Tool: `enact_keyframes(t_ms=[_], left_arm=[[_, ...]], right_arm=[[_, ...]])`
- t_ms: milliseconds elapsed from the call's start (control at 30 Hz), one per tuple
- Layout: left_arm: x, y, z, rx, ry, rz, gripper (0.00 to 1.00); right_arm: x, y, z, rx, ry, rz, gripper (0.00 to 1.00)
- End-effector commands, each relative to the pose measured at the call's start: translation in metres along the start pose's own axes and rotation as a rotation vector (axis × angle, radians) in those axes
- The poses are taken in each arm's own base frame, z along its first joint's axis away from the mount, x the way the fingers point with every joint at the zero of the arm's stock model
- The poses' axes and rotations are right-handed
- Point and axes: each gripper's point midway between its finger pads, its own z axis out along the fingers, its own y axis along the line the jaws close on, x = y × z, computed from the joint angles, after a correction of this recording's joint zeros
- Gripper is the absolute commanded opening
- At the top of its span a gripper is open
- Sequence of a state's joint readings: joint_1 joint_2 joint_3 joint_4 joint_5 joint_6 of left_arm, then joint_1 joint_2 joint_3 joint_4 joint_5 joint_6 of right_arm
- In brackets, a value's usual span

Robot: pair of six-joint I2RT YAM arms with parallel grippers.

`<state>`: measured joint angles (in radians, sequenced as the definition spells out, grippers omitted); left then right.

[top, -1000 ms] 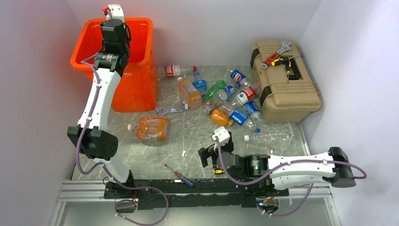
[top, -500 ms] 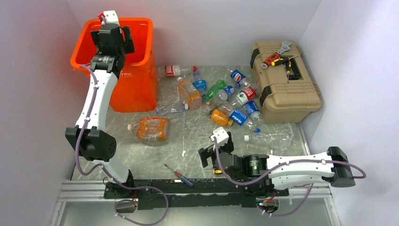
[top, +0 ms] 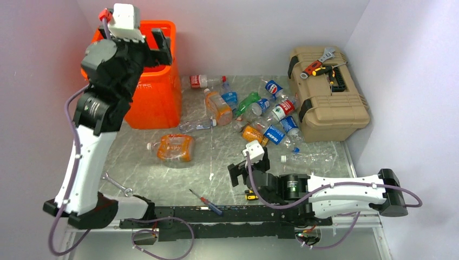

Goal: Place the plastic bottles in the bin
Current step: Place the plastic bottle in the trash bin, then pick up the plastic bottle at the center of the board.

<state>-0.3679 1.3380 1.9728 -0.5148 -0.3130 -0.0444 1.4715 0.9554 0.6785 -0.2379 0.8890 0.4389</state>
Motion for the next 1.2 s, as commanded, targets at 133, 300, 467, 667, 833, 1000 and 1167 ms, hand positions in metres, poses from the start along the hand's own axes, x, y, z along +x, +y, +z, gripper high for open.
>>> enact_keyframes(t_ms=[133,300,467,667,833,1000,1167], left_arm=[[0.106,-0.108,-0.061,0.46,0.292,0.182,1.0],[0.168,-0.136,-0.105,0.628,0.41,0.203,0.99],[0.204,-0.147,-0.149,0.783,0.419,0.08,0.99],[0.259,-0.128,-0.162,0.708,0.501,0.069,1.0],[0.283,-0.114,-0.159,0.613,0.523,0.054,0.99],[0.289,-0.104,-0.159,0.552,0.561,0.06,0.99],[0.289,-0.091,-0.156,0.484,0.546,0.073,0.99]], right_arm=[[-0.008,-0.032,0.034,0.061,0.082,0.188,1.0],[0.003,-0.063,0.046,0.112,0.091,0.322,0.99],[0.004,-0.108,0.043,0.269,0.052,0.378,0.99],[0.007,-0.159,0.03,0.482,0.075,0.379,0.97],[0.017,-0.183,0.037,0.578,0.102,0.372,0.97],[0.02,-0.202,0.052,0.624,0.099,0.399,0.96],[0.022,-0.216,0.066,0.644,0.089,0.536,0.95]])
